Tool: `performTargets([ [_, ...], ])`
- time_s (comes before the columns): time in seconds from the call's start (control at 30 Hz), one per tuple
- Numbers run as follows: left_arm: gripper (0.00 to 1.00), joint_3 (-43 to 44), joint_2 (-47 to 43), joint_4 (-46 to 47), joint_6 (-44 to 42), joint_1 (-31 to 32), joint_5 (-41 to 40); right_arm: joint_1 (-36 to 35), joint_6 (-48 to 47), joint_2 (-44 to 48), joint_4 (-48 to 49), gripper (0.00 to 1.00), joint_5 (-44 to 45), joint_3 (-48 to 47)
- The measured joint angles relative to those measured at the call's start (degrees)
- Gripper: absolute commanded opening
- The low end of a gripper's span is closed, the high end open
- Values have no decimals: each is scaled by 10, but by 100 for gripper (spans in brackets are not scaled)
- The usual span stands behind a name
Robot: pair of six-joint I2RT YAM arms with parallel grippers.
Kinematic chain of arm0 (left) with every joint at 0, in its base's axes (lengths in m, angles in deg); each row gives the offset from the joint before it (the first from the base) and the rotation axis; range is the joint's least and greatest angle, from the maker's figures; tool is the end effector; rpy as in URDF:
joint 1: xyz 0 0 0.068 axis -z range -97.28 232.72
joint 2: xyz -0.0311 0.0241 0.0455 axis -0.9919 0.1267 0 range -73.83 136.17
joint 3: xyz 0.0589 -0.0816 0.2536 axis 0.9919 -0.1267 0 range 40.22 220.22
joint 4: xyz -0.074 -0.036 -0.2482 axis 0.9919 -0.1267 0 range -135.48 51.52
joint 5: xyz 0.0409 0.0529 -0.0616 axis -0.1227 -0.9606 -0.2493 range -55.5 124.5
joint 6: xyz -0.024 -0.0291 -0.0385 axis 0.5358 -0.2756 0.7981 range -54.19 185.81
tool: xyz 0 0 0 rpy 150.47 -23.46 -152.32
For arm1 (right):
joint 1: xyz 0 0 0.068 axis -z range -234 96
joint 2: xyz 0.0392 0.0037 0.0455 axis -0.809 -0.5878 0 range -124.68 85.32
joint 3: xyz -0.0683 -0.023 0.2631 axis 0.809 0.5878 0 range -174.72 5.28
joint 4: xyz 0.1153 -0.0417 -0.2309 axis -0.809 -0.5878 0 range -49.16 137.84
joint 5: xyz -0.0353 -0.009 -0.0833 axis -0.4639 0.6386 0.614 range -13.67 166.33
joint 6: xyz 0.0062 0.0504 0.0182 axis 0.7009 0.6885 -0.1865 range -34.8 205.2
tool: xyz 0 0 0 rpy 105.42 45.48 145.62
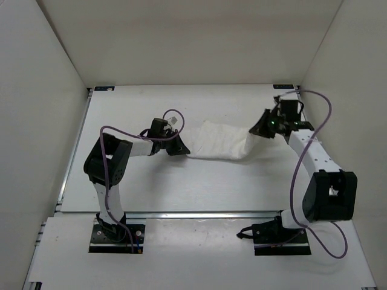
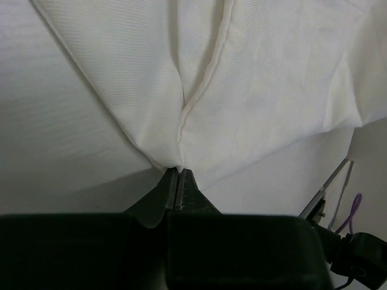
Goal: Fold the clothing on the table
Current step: Fold the skirt
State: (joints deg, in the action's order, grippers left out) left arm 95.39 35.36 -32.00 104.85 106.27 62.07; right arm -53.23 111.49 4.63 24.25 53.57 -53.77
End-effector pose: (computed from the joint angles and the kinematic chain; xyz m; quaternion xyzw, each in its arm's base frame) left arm 0.3331 -0.1631 0.1219 -0.0365 0.9086 -0.3725 0.1852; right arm 0.3027 0.0098 0.2636 0.1389 0.8989 0.2605 0.3238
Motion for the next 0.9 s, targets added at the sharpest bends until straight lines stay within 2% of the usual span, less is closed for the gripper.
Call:
performTargets([
  [0.23,0,31,19,-26,-10,-31,34,-182,-34,-128,-69,0,50,-200],
  [0.43,0,32,33,-27,-10,-27,53,-283,-41,-258,-106,0,73,-304],
  [0.6,0,37,34,-33,-11,-26,53,-334,-27,-324,-123,0,67,-339],
  [0.83,0,37,35,-34,-11,-25,53,-341,-10,-373,-141,0,12,-375],
  [0.87,3,37,35,-33,-11,-25,53,-341,-7,-375,-143,1,7,-376],
  [0.9,6,37,35,-33,-10,-25,53,-340,-6,-377,-144,8,2,-376],
])
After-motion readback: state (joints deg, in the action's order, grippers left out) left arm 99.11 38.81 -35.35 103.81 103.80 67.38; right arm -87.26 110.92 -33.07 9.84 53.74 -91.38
